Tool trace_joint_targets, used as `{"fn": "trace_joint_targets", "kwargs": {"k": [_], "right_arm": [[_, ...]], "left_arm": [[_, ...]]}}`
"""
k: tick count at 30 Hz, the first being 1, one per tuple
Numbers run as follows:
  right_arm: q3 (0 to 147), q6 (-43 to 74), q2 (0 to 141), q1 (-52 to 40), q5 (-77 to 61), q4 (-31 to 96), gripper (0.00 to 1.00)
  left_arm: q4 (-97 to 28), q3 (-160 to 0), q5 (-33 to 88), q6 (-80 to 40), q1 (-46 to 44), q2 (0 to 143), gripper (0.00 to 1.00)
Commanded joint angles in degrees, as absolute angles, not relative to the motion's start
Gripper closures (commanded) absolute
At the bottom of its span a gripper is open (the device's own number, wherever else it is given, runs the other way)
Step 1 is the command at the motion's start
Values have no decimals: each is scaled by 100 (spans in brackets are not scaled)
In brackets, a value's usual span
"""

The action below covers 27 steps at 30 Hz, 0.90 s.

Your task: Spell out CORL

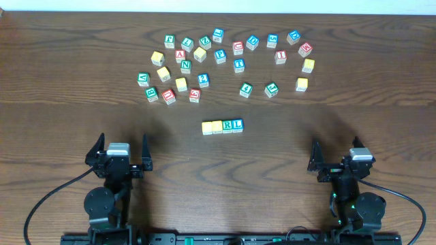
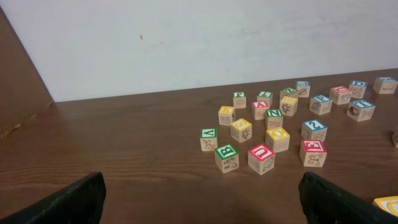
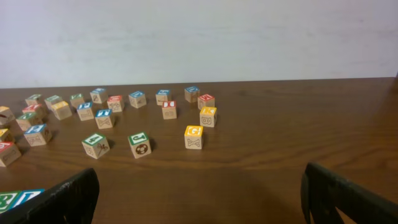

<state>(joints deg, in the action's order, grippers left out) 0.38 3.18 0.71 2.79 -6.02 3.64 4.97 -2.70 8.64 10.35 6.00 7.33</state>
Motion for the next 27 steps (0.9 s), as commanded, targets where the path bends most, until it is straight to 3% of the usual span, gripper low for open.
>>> {"fn": "trace_joint_targets", "kwargs": {"k": [1,19,27], "right_arm": [[32,270,38,301,-635,384,1],[32,272,38,301,-635,384,1],[32,272,38,301,-635,384,1]], "left_arm": [[526,-246,834,1068,604,683,2],[510,-21,834,1068,602,419,2],[-281,-23,829,1072,589,8,2]]}}
